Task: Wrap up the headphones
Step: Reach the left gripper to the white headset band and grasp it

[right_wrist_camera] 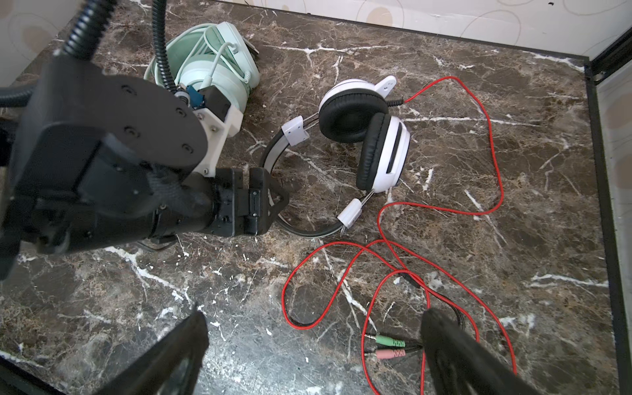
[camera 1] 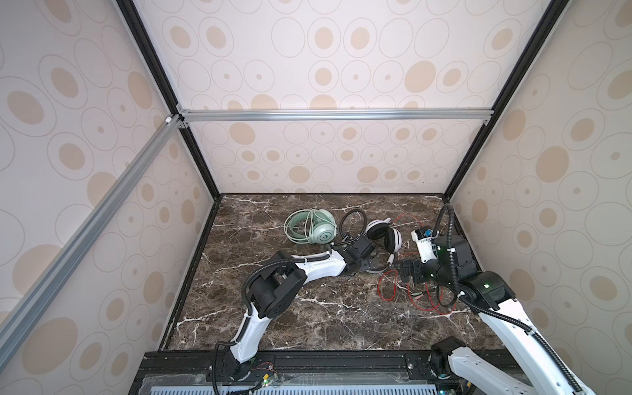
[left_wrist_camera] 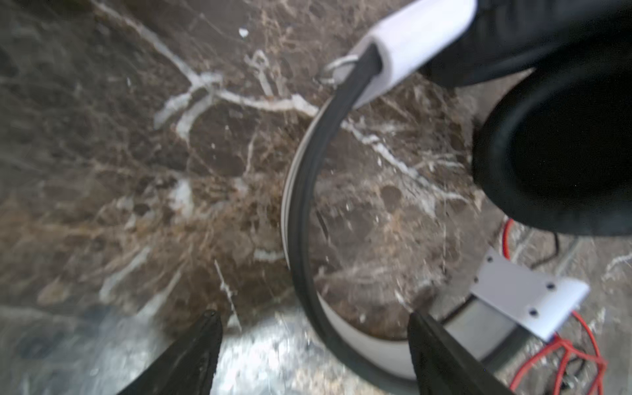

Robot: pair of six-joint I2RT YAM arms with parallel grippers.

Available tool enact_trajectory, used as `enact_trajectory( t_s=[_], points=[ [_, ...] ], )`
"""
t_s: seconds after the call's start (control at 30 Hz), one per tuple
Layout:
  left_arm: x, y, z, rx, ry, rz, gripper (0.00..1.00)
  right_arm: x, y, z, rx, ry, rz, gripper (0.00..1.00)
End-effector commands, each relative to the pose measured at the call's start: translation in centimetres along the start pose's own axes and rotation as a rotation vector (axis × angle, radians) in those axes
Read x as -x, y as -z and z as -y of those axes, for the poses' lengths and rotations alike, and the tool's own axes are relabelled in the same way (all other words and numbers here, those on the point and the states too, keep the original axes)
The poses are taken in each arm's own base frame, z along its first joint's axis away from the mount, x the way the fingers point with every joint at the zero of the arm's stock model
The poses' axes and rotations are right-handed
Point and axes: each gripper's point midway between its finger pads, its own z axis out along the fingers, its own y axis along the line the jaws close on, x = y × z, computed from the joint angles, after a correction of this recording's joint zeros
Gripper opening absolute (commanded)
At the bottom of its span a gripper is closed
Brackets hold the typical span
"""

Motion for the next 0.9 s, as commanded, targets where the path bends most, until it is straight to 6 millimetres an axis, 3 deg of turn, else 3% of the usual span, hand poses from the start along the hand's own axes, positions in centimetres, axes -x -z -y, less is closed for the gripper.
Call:
enact_trajectory(
  t_s=[0.0,0.37,0.63,0.87],
  points=[
    [0.4,-0.3,0.7,0.02,0.005,0.0,0.82,0.7,0.8,0.4,-0.021,0.016,0.023,1.0],
    [-1.1,-0.9,-0.5,0.086,-0.026,-0.02,0.72,1.0,1.2,0.9,-0.045,0.028,0.042,1.0],
    [-1.0,-0.2,-1.8,0.109,-0.009,-0.004,0.4,0.8,1.4,1.0,-0.055,0.025,0.041,1.0],
    [0.1,1.3,-4.1,0.149,-0.026,0.04,0.27,0.6,1.6,1.1,-0.058,0.024,0.041,1.0]
  ],
)
